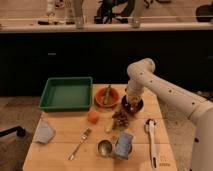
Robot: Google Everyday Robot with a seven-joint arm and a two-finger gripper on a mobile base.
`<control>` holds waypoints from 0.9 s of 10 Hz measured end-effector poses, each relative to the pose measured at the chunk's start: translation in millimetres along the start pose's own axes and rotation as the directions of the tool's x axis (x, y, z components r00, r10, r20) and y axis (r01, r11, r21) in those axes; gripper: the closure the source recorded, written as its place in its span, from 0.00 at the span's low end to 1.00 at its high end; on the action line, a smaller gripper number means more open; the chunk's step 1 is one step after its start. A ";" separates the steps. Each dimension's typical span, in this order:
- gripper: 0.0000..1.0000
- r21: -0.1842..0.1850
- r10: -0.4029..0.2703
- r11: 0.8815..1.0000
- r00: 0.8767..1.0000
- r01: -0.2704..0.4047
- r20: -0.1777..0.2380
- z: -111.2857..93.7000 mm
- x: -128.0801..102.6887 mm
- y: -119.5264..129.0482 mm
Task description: Place eraser in purple bowl
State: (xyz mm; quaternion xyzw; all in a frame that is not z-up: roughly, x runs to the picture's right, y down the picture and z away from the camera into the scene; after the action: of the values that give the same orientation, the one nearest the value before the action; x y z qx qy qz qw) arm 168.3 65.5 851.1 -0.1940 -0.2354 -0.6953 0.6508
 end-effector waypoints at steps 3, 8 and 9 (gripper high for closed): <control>0.24 0.000 0.001 1.000 1.000 -0.001 0.000 0.3 -0.2 0.2; 0.24 0.000 0.001 1.000 1.000 -0.001 0.000 0.5 -0.3 0.5; 0.24 0.000 0.001 1.000 1.000 -0.001 0.000 0.5 -0.3 0.3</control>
State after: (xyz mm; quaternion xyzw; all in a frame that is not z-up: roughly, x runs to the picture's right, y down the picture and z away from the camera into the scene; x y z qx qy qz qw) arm 168.7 66.0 851.4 -0.1942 -0.2355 -0.6950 0.6510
